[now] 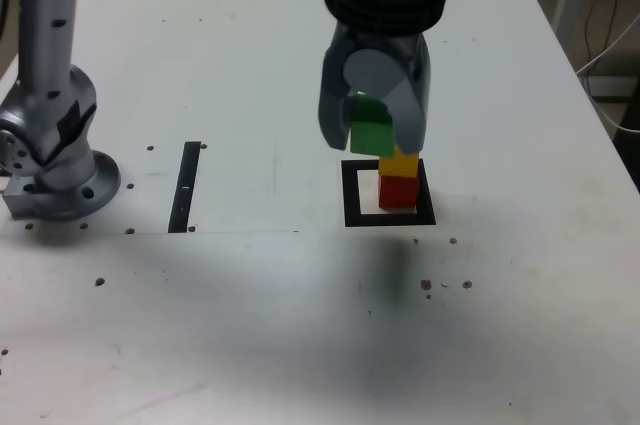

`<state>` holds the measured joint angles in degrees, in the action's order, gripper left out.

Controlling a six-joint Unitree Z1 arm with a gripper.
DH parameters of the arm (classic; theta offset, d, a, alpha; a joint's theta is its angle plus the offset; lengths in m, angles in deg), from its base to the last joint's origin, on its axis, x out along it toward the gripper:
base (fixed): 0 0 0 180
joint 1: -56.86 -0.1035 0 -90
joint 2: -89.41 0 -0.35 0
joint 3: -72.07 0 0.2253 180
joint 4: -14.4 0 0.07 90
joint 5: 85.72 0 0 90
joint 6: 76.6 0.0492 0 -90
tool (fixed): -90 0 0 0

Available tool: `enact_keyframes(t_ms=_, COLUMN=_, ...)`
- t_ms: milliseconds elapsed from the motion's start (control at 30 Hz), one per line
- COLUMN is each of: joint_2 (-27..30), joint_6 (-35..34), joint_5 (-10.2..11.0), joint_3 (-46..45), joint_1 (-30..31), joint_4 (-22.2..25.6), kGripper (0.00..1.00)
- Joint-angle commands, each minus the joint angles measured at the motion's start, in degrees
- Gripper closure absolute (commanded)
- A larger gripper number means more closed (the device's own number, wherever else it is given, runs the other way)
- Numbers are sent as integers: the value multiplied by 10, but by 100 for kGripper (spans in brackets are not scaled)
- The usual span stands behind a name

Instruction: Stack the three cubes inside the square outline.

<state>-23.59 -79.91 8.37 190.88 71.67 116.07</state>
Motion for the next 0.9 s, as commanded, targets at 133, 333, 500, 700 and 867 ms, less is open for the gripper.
enact_keyframes(t_ms=133, joint_2=-20, joint_6=21, joint_5=0, joint_3=20, joint_1=-35, joint_4=6, kGripper=74)
enact_keyframes(t_ms=333, joint_2=-43, joint_6=45, joint_5=-18, joint_3=38, joint_1=-68, joint_4=10, kGripper=74)
enact_keyframes(t_ms=500, joint_2=-58, joint_6=56, joint_5=-31, joint_3=49, joint_1=-80, joint_4=10, kGripper=74)
enact_keyframes(t_ms=700, joint_2=-63, joint_6=59, joint_5=-31, joint_3=55, joint_1=-85, joint_4=10, kGripper=74)
enact_keyframes(t_ms=867, joint_2=-69, joint_6=62, joint_5=-31, joint_3=55, joint_1=-90, joint_4=10, kGripper=74)
